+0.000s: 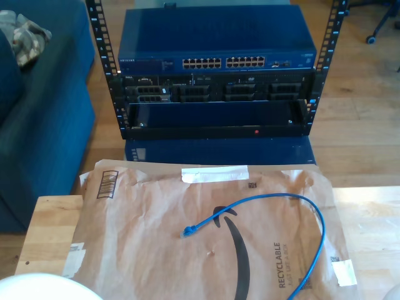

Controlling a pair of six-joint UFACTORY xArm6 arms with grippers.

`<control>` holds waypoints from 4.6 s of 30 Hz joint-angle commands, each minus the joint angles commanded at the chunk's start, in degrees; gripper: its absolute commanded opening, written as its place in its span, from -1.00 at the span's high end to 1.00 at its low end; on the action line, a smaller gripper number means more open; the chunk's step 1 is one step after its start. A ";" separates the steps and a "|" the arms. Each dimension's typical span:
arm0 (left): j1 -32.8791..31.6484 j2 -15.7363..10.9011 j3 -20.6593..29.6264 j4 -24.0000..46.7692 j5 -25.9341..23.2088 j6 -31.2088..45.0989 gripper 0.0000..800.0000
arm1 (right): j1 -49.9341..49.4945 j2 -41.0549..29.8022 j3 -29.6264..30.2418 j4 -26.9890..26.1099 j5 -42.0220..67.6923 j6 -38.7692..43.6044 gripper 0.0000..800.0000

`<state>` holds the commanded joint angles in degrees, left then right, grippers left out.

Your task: Grab the cable and plug it in

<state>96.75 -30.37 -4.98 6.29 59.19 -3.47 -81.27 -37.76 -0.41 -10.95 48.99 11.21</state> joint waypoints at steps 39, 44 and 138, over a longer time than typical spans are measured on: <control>0.00 0.00 0.00 0.09 0.09 0.00 -1.00 | 0.00 0.00 0.00 0.00 0.00 0.00 -1.00; 0.09 -0.18 -0.18 0.09 0.35 -0.18 -1.00 | 0.09 -0.44 -0.88 0.09 0.79 0.09 -0.99; -85.01 11.87 -32.97 -11.52 17.67 -71.38 -1.00 | 116.31 50.81 -61.63 14.77 5.80 89.76 -0.98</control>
<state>11.74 -18.51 -37.95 -5.23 76.86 -74.86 35.03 13.05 -62.03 3.82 54.79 100.97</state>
